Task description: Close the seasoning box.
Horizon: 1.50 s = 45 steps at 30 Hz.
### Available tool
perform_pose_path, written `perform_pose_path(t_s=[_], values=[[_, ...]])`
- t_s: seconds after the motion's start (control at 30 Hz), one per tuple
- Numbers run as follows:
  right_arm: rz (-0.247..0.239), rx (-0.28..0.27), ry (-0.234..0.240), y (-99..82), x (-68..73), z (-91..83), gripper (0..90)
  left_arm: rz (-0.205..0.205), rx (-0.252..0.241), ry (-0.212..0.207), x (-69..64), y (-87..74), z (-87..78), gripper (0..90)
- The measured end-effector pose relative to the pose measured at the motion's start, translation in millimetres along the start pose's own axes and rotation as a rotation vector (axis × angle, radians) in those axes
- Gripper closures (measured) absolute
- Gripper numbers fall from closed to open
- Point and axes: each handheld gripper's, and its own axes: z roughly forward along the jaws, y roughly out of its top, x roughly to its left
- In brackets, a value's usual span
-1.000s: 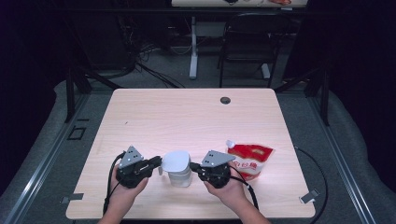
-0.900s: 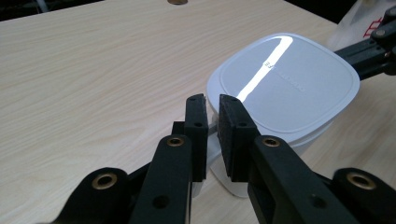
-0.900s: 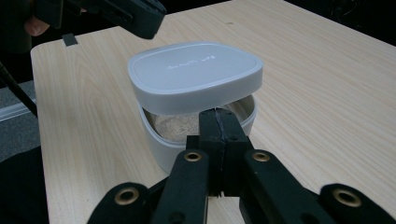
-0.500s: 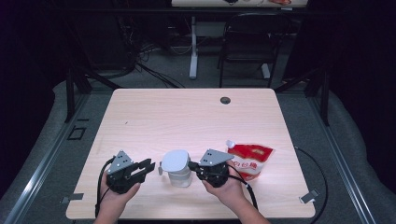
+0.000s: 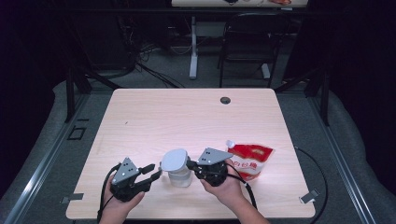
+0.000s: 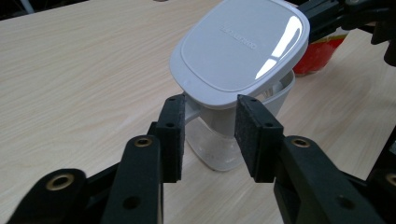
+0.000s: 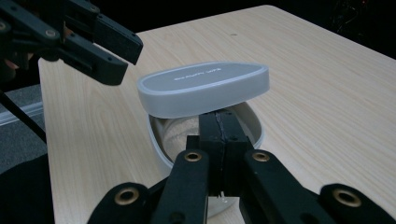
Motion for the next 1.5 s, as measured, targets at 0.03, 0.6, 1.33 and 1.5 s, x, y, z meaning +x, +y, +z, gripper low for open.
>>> perform_pose_path(t_s=[0.03,0.6,1.33,1.5], values=[[0.001,-0.005,-0.001,0.7,0.2,0.3,90.0,0.001,0.002,0.0,-0.3,-0.2,0.1,60.3],[-0.021,-0.012,0.01,13.0,4.7,4.1,90.0,0.003,0.012,0.004,-9.8,1.3,13.5,47.7],[-0.019,-0.023,0.013,12.5,4.3,4.1,89.8,0.012,-0.007,0.036,-13.1,4.7,17.6,51.1],[-0.023,-0.02,0.01,11.8,4.3,2.9,89.4,0.006,-0.011,0.043,-11.2,4.6,15.7,52.1]])
